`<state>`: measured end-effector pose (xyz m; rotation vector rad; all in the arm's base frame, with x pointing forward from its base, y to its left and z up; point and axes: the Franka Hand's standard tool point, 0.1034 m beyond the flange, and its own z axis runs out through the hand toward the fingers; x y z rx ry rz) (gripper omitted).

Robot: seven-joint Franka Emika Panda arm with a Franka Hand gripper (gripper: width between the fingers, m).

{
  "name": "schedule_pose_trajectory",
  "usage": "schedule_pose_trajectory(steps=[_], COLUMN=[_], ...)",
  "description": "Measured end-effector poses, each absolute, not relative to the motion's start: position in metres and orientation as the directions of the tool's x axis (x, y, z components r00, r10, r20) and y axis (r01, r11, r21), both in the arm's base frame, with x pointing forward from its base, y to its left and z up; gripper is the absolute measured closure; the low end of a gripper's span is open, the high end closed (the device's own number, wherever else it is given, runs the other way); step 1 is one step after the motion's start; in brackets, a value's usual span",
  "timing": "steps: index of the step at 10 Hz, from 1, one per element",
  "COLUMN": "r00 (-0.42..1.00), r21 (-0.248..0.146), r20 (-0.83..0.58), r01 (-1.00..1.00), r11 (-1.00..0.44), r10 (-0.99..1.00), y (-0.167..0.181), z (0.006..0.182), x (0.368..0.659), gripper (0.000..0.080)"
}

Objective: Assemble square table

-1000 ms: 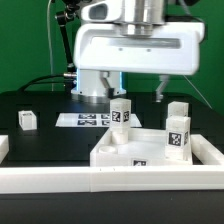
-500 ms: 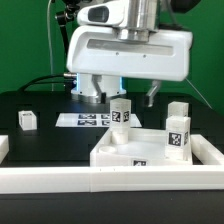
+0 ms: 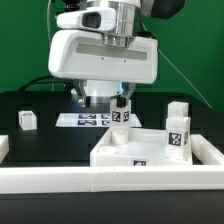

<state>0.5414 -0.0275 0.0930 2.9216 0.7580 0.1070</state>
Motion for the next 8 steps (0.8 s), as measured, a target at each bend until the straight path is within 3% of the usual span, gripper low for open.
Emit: schedule_pose_trajectory(steps=[1,4,6,8], r00=[0.874,0.886,0.896,0.896], r21=[0.134,0.031,-0.022,-0.016], r20=[0.037,-0.089,-0.162,-0.156], r01=[0.476,0.459,0.416,0.418], r11=[-0.869,-0.888,-0.909,-0.908], r10=[0.485,0.455,0.414,0.415], y=[-0.029,-0.083,-0.091,-0.092], z=[0.093,0.096,0.09,0.09], x=[0.541,0.504,0.49,0.492], gripper=[0.015,0.015,0.015,0.015])
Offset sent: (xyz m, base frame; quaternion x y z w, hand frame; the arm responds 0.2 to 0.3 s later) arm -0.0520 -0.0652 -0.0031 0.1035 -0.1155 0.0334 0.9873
